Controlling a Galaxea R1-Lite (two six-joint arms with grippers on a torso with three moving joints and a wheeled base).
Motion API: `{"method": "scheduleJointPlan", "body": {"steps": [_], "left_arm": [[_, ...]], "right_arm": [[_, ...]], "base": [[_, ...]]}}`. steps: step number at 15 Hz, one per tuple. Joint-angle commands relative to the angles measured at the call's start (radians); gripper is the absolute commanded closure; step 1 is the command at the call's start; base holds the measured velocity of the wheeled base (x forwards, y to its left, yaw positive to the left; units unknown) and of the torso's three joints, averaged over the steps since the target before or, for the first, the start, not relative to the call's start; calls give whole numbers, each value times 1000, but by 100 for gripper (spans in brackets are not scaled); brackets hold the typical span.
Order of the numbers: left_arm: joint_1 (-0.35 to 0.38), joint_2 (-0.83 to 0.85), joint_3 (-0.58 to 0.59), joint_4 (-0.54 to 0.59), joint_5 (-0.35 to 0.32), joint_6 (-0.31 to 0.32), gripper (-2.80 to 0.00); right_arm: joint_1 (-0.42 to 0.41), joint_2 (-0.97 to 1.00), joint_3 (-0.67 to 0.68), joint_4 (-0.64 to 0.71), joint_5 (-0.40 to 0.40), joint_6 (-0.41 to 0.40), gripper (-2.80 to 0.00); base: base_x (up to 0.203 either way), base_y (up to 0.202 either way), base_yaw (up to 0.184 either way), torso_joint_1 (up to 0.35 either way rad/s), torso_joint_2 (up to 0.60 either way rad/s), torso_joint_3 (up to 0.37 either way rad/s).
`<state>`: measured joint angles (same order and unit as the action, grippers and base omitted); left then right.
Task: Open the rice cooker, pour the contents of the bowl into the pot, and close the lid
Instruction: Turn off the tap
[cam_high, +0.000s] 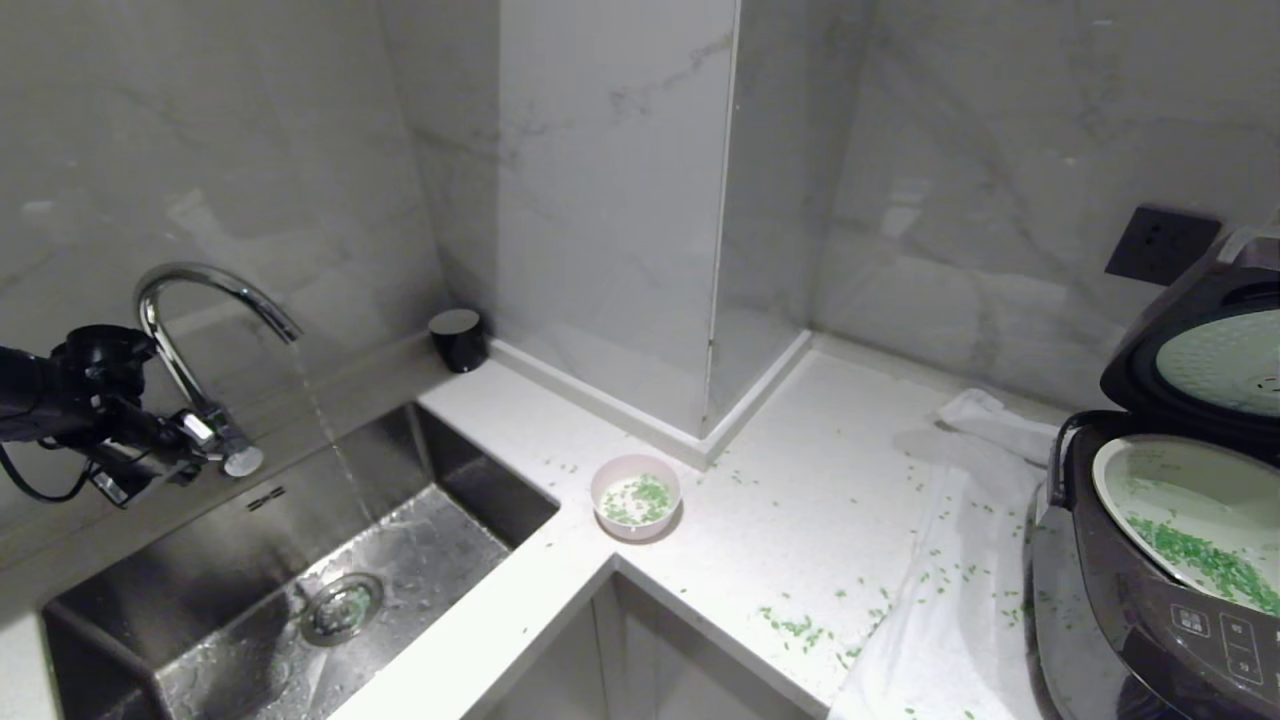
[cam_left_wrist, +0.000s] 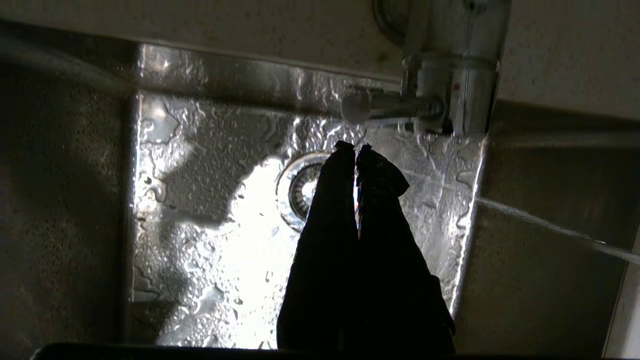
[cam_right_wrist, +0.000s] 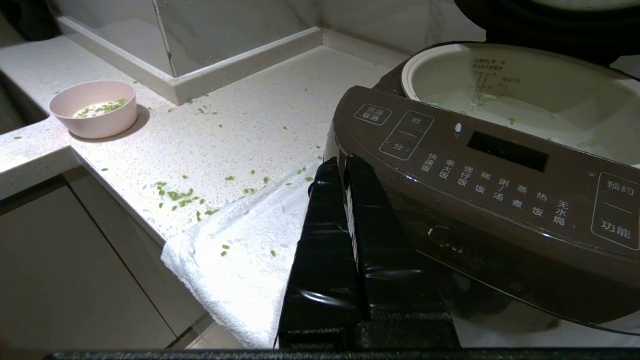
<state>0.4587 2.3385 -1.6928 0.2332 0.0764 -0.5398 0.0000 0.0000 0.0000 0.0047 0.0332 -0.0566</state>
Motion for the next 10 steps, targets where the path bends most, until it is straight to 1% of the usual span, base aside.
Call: {"method": "scheduleJointPlan", "body": {"steps": [1, 3, 5, 6, 10], "left_arm": [[8, 16, -31, 0, 27, -8, 0], [6, 17, -45, 0, 33, -28, 0], [5, 29, -48, 0, 41, -29, 0], [5, 31, -57, 0, 56, -29, 0], [5, 36, -87, 0, 61, -34, 0]], "right_arm": [[0, 0, 2, 0, 1, 0, 0], [0, 0, 2, 0, 1, -2, 0], [0, 0, 2, 1, 1, -2, 0], [0, 0, 2, 0, 1, -2, 0], [0, 0, 2, 0, 1, -2, 0]], "base": [[0, 0, 0, 0, 0, 0], [0, 0, 0, 0, 0, 0], [0, 0, 0, 0, 0, 0], [0, 0, 0, 0, 0, 0], [0, 0, 0, 0, 0, 0]]}}
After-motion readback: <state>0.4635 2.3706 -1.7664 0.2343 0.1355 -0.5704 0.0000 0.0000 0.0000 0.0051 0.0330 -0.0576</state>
